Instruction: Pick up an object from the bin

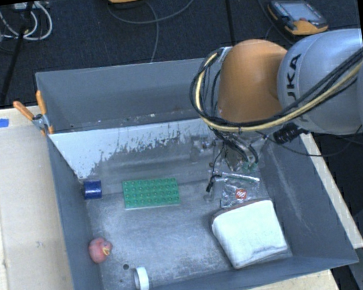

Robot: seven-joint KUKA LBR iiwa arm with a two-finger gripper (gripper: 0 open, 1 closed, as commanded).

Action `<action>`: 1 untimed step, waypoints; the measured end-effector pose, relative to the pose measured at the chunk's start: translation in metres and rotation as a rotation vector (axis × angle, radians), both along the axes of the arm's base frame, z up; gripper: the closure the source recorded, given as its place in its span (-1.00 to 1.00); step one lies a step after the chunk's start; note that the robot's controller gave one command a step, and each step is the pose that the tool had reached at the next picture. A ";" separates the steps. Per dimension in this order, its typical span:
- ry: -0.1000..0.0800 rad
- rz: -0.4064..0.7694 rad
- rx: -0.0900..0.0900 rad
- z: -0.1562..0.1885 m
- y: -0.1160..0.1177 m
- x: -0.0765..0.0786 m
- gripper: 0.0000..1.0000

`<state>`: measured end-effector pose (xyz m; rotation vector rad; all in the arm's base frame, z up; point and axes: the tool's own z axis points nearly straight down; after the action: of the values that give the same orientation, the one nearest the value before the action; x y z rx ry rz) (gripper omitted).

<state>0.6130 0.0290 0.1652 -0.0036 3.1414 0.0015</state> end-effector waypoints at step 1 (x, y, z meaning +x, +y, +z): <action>0.011 0.037 -0.001 -0.080 -0.092 -0.084 -1.00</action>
Offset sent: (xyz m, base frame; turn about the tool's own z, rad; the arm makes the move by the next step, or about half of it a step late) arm -0.0805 -0.0883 -0.0768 -0.0447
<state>0.5287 -0.0634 0.0851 -0.0614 3.1514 -0.0007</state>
